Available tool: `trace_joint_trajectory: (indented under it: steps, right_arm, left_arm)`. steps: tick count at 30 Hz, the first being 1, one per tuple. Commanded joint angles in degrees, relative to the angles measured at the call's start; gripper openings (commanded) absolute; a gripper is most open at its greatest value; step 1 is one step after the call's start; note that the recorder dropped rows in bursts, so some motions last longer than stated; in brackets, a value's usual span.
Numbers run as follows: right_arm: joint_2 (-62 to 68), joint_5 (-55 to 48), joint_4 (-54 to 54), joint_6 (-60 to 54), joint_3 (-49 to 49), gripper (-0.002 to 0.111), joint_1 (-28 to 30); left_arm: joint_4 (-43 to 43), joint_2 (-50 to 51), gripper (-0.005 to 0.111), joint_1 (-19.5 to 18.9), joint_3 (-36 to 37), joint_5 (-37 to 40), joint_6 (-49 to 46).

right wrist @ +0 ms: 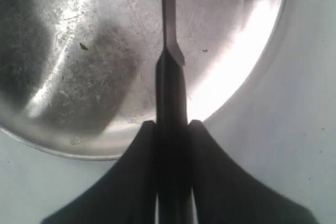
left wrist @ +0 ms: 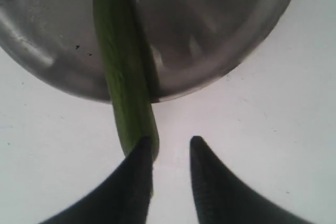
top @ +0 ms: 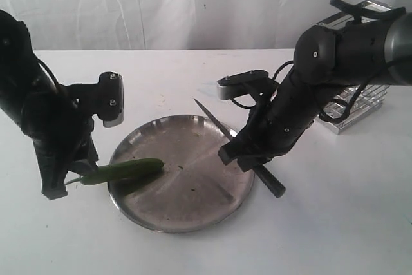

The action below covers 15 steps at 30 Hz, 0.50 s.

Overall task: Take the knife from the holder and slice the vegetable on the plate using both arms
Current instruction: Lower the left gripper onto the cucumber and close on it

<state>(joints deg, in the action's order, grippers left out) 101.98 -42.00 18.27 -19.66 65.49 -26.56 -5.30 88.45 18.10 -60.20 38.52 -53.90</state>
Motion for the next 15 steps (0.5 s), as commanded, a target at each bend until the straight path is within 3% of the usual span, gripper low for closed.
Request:
trace_joint_trajectory:
  steps: [1,4,10,15]
  right_arm:
    - [-0.26,-0.24,-0.3,0.61,-0.32,0.0,0.33]
    - [-0.26,-0.57,-0.86,0.92,-0.32,0.0,0.33]
    - [-0.26,0.29,-14.01,12.71,-0.32,0.0,0.6]
    - [-0.26,-2.89,-14.3,12.9,-0.32,0.0,1.22]
  left_arm:
    - [-1.09,0.23,0.056,0.32,3.59,-10.19,-1.61]
    - [-1.43,1.02,0.065,0.32,5.78,-16.07,-1.61]
    - [-1.97,4.6,0.064,0.32,6.24,-16.34,-2.16]
    - [-1.97,7.82,0.064,0.32,6.24,-18.19,-1.86]
